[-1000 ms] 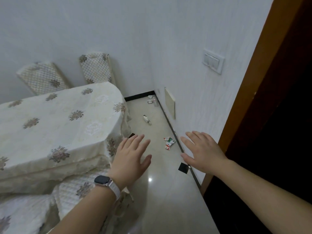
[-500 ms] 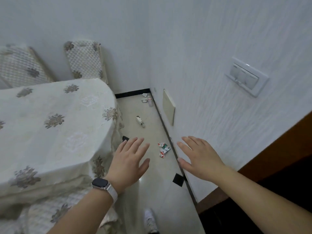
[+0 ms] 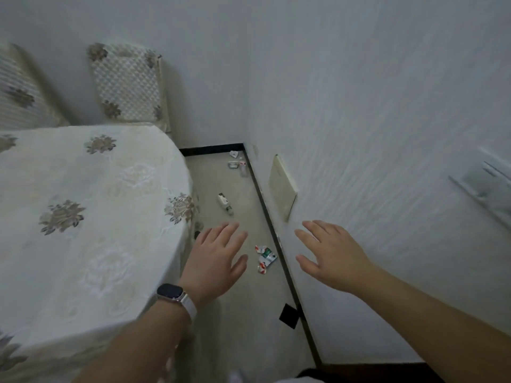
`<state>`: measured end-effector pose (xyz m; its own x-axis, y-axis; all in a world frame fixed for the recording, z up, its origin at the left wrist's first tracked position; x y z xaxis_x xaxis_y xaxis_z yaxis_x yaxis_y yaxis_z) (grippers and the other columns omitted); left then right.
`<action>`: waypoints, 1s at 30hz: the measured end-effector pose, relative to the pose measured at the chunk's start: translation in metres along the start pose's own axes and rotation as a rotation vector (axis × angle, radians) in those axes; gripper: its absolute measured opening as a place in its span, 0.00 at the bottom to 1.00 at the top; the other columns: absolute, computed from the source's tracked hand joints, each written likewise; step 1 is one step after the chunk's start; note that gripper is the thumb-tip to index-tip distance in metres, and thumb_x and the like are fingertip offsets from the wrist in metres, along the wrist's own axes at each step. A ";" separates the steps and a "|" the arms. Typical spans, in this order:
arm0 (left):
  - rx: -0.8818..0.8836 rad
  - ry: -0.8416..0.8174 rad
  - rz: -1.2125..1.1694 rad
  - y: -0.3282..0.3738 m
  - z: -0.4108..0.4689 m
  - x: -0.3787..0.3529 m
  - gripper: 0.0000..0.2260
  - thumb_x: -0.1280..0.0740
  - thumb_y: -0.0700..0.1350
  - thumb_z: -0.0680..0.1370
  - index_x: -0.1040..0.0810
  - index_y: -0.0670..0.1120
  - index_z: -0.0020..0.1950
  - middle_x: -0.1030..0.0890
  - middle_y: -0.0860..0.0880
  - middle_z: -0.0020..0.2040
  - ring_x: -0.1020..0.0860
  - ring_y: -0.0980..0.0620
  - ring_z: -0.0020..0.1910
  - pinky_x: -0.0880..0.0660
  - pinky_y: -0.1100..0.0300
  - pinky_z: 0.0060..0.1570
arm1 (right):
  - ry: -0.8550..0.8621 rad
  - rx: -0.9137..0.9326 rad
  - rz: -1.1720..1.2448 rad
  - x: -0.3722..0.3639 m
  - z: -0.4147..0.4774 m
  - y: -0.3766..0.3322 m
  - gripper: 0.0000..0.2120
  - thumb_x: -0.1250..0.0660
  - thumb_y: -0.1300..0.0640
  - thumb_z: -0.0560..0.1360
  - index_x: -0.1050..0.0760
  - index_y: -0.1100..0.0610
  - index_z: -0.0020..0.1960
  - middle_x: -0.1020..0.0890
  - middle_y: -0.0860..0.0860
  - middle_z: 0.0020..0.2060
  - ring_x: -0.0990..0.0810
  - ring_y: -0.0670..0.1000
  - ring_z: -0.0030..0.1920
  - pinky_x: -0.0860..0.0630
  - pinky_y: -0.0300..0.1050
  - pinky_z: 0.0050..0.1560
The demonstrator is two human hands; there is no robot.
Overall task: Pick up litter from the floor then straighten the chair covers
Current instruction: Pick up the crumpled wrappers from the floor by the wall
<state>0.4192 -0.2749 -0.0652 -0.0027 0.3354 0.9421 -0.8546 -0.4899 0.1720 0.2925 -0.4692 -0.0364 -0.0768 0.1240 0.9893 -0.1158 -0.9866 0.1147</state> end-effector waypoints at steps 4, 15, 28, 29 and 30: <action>0.023 -0.054 -0.007 -0.019 0.024 -0.023 0.22 0.40 0.56 0.76 0.23 0.48 0.66 0.22 0.46 0.65 0.25 0.43 0.64 0.28 0.47 0.63 | -0.061 0.044 -0.006 -0.034 0.036 0.011 0.25 0.44 0.41 0.75 0.23 0.54 0.62 0.20 0.54 0.60 0.23 0.54 0.60 0.25 0.50 0.58; 0.108 -0.187 -0.047 -0.052 0.135 -0.121 0.21 0.38 0.55 0.76 0.22 0.47 0.64 0.22 0.45 0.65 0.25 0.43 0.64 0.30 0.47 0.63 | -0.254 0.055 0.212 -0.173 0.144 0.085 0.25 0.44 0.43 0.74 0.24 0.57 0.64 0.21 0.57 0.61 0.23 0.58 0.60 0.25 0.53 0.57; 0.197 -0.219 -0.197 -0.094 0.247 -0.301 0.20 0.34 0.51 0.75 0.23 0.45 0.65 0.23 0.43 0.66 0.26 0.42 0.64 0.31 0.47 0.62 | -0.360 -0.100 0.319 -0.317 0.228 0.155 0.26 0.44 0.44 0.74 0.24 0.59 0.64 0.22 0.58 0.61 0.23 0.59 0.60 0.26 0.53 0.57; 0.202 -0.234 -0.214 -0.101 0.250 -0.322 0.20 0.34 0.51 0.75 0.23 0.45 0.65 0.23 0.43 0.66 0.26 0.42 0.64 0.31 0.47 0.61 | -0.358 -0.125 0.327 -0.334 0.231 0.157 0.26 0.43 0.45 0.74 0.25 0.59 0.64 0.22 0.58 0.61 0.24 0.58 0.60 0.27 0.53 0.57; 0.210 -0.251 -0.227 -0.107 0.251 -0.342 0.21 0.34 0.51 0.75 0.23 0.45 0.65 0.23 0.43 0.66 0.26 0.42 0.64 0.31 0.47 0.61 | -0.357 -0.143 0.340 -0.353 0.234 0.158 0.26 0.42 0.45 0.74 0.25 0.59 0.64 0.22 0.58 0.61 0.24 0.58 0.60 0.27 0.52 0.58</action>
<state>0.6419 -0.5395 -0.3338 0.3235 0.2598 0.9099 -0.6942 -0.5883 0.4148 0.5330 -0.6931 -0.3462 0.2068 -0.2698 0.9404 -0.2789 -0.9376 -0.2077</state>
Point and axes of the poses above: each hand's wrist, its own z-axis towards the middle knuckle, its own x-axis out of the back of the hand, y = z × x, the point moved 6 cm from there along z, towards the middle knuckle
